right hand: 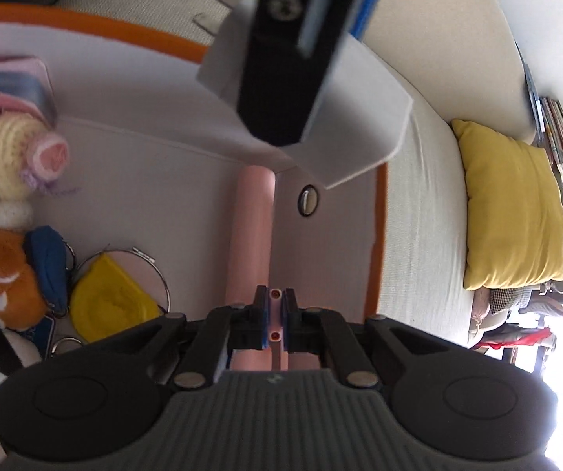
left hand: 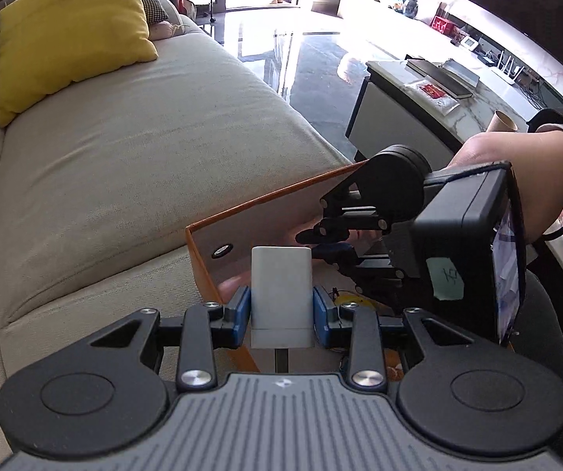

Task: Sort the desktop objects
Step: 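Carry the selfie stick and charger over the orange box with both grippers, then lower the selfie stick and charger into the box and open both grippers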

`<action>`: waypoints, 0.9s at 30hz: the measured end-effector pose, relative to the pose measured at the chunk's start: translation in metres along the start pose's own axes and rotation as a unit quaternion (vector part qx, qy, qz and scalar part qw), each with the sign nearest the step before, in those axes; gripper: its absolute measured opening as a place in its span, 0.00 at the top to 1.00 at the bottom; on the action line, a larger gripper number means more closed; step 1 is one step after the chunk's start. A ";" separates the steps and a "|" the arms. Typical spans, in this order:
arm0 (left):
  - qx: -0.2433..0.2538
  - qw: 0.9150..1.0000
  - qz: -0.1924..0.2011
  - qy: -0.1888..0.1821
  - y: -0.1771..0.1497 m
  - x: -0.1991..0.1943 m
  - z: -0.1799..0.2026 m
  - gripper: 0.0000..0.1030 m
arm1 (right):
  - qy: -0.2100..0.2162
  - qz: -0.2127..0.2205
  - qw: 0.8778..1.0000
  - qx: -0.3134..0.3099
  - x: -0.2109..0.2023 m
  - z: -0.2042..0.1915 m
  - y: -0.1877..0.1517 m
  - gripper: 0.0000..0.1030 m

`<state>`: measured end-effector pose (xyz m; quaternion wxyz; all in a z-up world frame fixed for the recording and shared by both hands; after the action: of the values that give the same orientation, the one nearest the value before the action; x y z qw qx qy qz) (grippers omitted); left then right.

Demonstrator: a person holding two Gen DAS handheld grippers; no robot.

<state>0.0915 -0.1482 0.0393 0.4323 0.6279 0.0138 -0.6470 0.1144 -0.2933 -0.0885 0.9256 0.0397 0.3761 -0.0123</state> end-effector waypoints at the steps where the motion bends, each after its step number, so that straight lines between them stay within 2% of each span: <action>1: 0.001 1.000 -0.001 0.000 0.000 0.001 -0.001 0.63 | -0.002 0.000 1.000 -0.005 0.002 -0.002 -0.001 0.94; 7: 0.002 1.000 -0.009 -0.002 -0.001 0.007 -0.004 0.63 | -0.006 -0.002 1.000 -0.006 0.010 -0.008 -0.006 0.94; 12: 0.010 1.000 -0.016 0.001 -0.003 0.013 -0.005 0.63 | 0.011 -0.006 1.000 -0.002 0.011 -0.011 -0.007 0.90; 18: 0.017 1.000 -0.022 0.004 -0.004 0.019 -0.005 0.63 | 0.033 -0.006 0.999 0.042 0.011 0.004 -0.011 0.89; 19: 0.017 1.000 -0.022 0.006 -0.005 0.020 -0.006 0.63 | 0.034 -0.004 0.998 0.048 0.010 0.007 -0.012 0.87; 23: 0.024 0.999 -0.026 0.012 -0.005 0.023 -0.005 0.63 | 0.059 0.002 0.994 0.091 0.002 0.024 -0.019 0.70; 27: 0.029 0.999 -0.031 0.014 -0.007 0.026 -0.004 0.63 | 0.084 0.007 0.985 0.148 -0.008 0.043 -0.030 0.69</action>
<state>0.0949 -0.1564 0.0133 0.3934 0.6482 0.0209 -0.6517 0.1366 -0.3267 -0.0538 0.8746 0.1797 0.4466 -0.0581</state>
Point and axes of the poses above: each gripper's, at about its wrist camera, not at the fingertips, and x roughly the way its jaws point, z to its right, y to its top, the point moved 2 cm from there along x, roughly the way its jaws point, and after that the axes turned 7 degrees about -y, right-handed, at the moved point
